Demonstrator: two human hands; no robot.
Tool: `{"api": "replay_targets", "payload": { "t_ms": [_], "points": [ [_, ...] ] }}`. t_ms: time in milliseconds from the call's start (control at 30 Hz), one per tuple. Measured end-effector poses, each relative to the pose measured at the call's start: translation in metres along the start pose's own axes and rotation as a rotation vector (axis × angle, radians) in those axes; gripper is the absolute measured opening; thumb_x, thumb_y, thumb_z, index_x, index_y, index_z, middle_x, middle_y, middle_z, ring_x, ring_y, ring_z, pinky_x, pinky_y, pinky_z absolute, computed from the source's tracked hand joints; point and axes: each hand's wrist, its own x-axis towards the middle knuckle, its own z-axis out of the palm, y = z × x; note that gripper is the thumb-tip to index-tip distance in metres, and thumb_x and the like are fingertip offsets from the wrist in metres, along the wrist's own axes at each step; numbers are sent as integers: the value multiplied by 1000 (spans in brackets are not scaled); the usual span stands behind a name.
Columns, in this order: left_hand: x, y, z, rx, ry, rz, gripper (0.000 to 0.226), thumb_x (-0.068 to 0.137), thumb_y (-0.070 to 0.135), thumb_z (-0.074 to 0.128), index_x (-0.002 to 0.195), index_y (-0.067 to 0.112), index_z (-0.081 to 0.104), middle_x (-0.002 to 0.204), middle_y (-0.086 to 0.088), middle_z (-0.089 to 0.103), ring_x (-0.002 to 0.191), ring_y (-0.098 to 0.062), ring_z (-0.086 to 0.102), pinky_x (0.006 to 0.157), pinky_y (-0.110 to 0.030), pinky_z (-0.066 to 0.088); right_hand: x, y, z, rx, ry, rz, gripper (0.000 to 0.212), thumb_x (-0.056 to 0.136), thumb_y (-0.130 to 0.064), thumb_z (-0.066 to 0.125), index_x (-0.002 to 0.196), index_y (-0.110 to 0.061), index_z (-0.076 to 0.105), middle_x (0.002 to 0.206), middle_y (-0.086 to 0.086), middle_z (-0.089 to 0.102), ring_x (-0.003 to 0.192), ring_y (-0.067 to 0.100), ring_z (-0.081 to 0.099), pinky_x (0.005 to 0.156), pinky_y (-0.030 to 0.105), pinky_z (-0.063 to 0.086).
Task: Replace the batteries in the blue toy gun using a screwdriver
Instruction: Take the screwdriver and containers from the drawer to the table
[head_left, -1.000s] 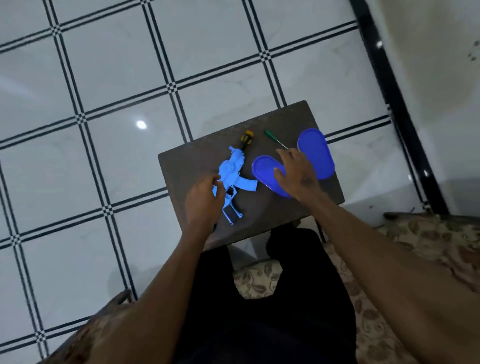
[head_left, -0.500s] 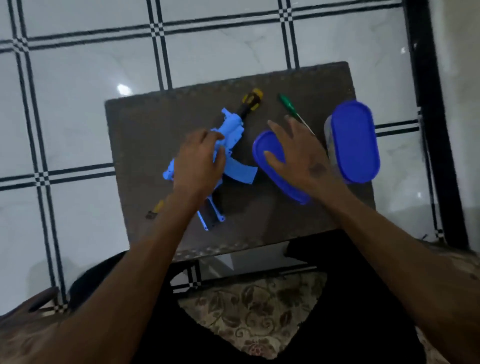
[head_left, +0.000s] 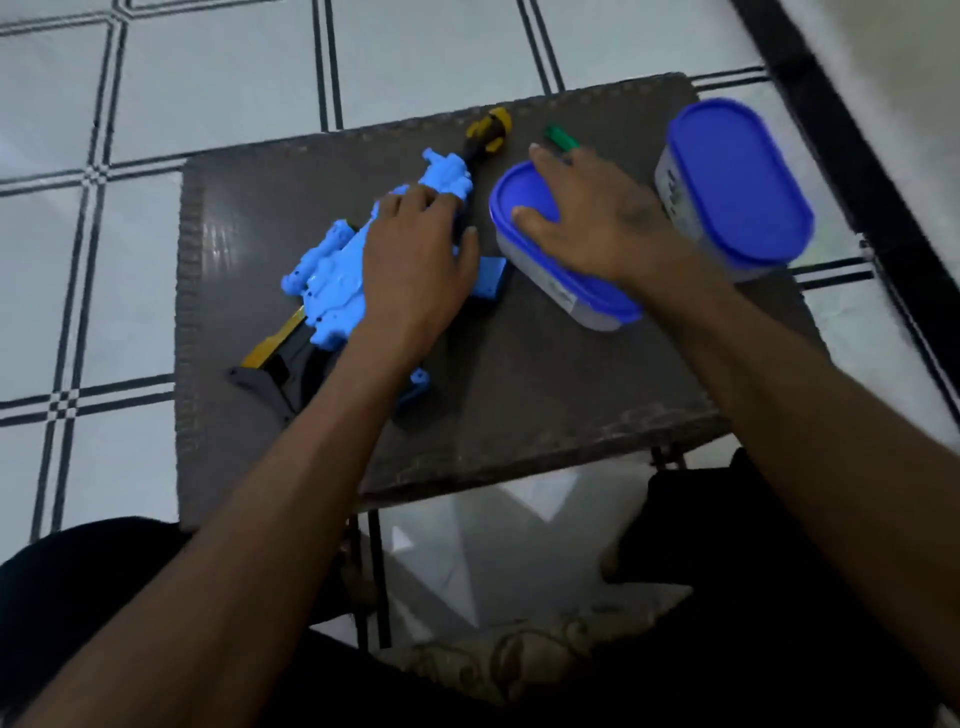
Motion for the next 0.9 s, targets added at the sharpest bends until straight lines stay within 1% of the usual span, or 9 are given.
{"api": "replay_targets", "payload": {
  "t_ms": [133,200,300,433,567,700,767,867,900],
  "points": [
    [-20,20,-18,-110,-6,-4,33,90,38,48,100,12,65,102,-11,64,97,-32,59,78,-41,46,-31,16,-25,4,302,58,56,95,-45,49,143,-16,45,140,16,48,129,37,44,102,46,40],
    [-27,26,-20,-155,-30,-36,28,91,34,53,103,12,66,104,-11,65,99,-31,60,78,-39,44,-43,34,-27,-34,361,128,53,93,-43,51,139,-16,49,138,16,49,130,37,42,102,47,40],
    [-42,37,-27,-160,-61,-27,29,91,33,56,101,8,66,103,-15,67,99,-33,61,78,-40,46,-62,65,-27,-109,304,265,57,92,-44,51,143,-20,44,149,19,38,141,39,27,113,52,28],
    [-45,41,-27,-207,-79,-23,26,90,32,56,95,8,66,93,-11,67,91,-28,61,71,-38,47,-70,97,-18,-66,111,447,69,93,-52,48,153,-30,22,161,22,11,148,44,3,116,58,14],
    [-36,44,-31,-261,-99,-100,31,85,41,51,89,14,64,86,-4,67,86,-24,62,72,-39,49,-53,105,-15,7,53,469,70,94,-50,51,154,-34,18,157,26,10,139,49,22,109,55,33],
    [-13,37,-23,-260,-93,-137,27,89,34,54,74,12,50,71,-6,58,75,-28,59,64,-42,47,-14,104,-20,6,53,432,70,93,-51,52,153,-34,20,153,25,18,133,47,31,104,52,37],
    [1,35,-19,-244,-82,-136,23,90,32,54,82,10,56,76,-8,59,79,-30,59,68,-41,45,7,102,-24,0,51,418,70,93,-52,52,153,-34,21,152,24,21,132,46,33,103,51,38],
    [19,32,-14,-250,-54,-132,33,91,33,55,114,13,66,105,-7,66,98,-26,62,83,-37,46,35,101,-27,-6,67,402,70,93,-52,52,153,-33,22,149,23,26,130,45,36,102,49,39],
    [26,31,-13,-262,-57,-129,34,91,33,54,116,14,66,107,-6,66,98,-25,63,85,-37,48,44,101,-29,-7,65,397,70,93,-52,52,153,-33,22,148,23,26,129,44,37,102,49,39]
  ]
}}
